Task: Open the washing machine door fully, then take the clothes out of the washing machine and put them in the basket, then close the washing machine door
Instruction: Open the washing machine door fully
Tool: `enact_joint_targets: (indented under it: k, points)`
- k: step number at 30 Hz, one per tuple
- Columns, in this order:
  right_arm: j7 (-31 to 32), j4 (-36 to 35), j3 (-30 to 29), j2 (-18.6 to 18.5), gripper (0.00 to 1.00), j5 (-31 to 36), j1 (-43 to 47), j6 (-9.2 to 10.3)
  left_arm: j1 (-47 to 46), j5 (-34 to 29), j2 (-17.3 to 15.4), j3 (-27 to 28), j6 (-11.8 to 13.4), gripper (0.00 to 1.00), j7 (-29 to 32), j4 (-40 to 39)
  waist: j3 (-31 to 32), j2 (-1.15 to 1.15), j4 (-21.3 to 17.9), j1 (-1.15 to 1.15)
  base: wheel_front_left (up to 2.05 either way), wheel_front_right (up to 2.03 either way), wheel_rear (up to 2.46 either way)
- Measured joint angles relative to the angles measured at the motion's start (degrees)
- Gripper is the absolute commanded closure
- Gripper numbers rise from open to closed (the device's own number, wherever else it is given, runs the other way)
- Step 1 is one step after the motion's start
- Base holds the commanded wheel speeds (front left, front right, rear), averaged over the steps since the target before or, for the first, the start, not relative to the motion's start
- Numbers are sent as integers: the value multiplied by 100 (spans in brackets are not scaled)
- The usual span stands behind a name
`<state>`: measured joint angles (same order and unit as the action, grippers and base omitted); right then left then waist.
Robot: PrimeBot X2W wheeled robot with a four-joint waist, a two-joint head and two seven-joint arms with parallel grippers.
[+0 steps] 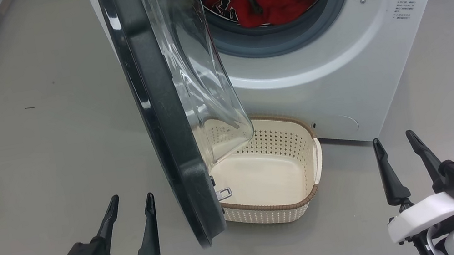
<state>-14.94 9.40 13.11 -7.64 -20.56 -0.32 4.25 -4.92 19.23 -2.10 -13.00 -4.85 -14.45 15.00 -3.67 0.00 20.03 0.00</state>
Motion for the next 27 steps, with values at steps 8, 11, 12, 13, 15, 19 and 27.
enact_joint_targets:
  k: [8, 11, 12, 13, 15, 19, 27]
  points:
    - [0, -9, -152, 120, 0, 160, 88, -23, 0, 0, 0, -1, 0, 0, 0, 0, -7, 0, -1, 0, 0, 0, 0]
    - [0, -8, -196, 154, 0, 224, 92, -69, 0, 0, 0, -2, 0, 0, 0, 1, -3, 0, 2, 0, 0, 0, 0]
    - [0, -9, -207, 167, 0, 246, 97, -80, 1, 0, 0, -2, 0, 0, 0, 1, 1, 0, 4, 0, 0, 0, 0]
    - [0, -10, -220, 180, 0, 265, 104, -92, 2, 0, 0, -2, 0, 0, 0, 1, 2, 0, 5, 0, 0, 0, 0]
    - [0, -9, -248, 205, 0, 278, 116, -130, 3, 0, 0, -2, 0, 0, 0, 1, 3, 0, 6, 0, 0, 0, 0]
    - [0, -9, -310, 226, 0, 327, 143, -183, 4, 0, 0, -4, 0, 0, 0, 1, -1, 0, 12, 0, 0, 0, 0]
    - [0, -9, -394, 288, 0, 424, 175, -270, 7, 0, 0, -10, 0, 93, 0, 3, -19, 0, 29, 0, 0, 0, 0]
